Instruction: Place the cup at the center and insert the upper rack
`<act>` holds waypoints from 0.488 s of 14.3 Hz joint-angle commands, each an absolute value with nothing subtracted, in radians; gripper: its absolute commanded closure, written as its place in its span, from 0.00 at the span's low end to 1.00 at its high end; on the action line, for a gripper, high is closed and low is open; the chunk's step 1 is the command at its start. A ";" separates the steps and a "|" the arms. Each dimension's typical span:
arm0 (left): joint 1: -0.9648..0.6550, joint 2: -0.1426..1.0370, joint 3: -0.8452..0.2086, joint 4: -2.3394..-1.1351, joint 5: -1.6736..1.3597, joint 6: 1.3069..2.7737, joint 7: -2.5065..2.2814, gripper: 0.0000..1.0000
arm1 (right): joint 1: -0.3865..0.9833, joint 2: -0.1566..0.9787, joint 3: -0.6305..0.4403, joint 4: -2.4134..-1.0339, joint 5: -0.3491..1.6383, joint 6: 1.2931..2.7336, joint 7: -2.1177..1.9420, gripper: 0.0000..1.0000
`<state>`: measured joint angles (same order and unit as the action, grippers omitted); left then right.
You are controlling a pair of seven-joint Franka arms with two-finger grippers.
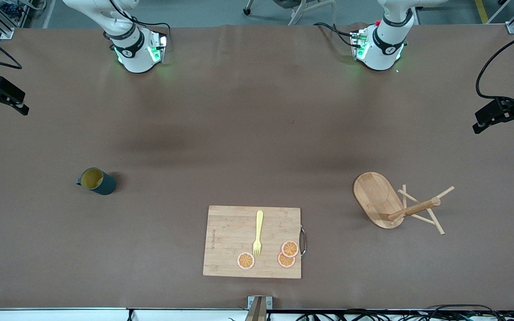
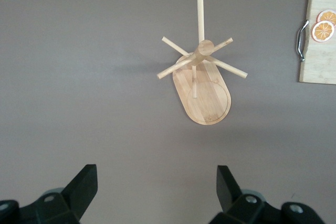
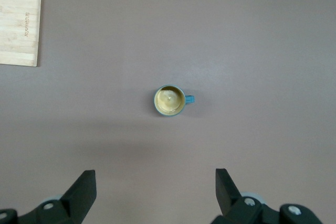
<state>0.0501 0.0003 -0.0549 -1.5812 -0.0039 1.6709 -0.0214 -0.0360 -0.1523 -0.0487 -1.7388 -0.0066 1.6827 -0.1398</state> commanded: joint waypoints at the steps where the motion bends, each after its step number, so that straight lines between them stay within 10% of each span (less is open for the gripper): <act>1: 0.055 -0.008 -0.058 -1.585 -0.021 1.654 -0.014 0.00 | -0.052 -0.152 -0.040 -1.732 -0.008 1.672 -0.155 0.00; 7: 0.052 -0.005 -0.060 -1.577 -0.025 1.649 -0.017 0.00 | -0.049 -0.147 -0.040 -1.733 -0.006 1.669 -0.153 0.00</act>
<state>0.0497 0.0003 -0.0564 -1.5814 -0.0077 1.6629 -0.0214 -0.0360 -0.1499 -0.0487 -1.7389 -0.0066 1.6772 -0.1430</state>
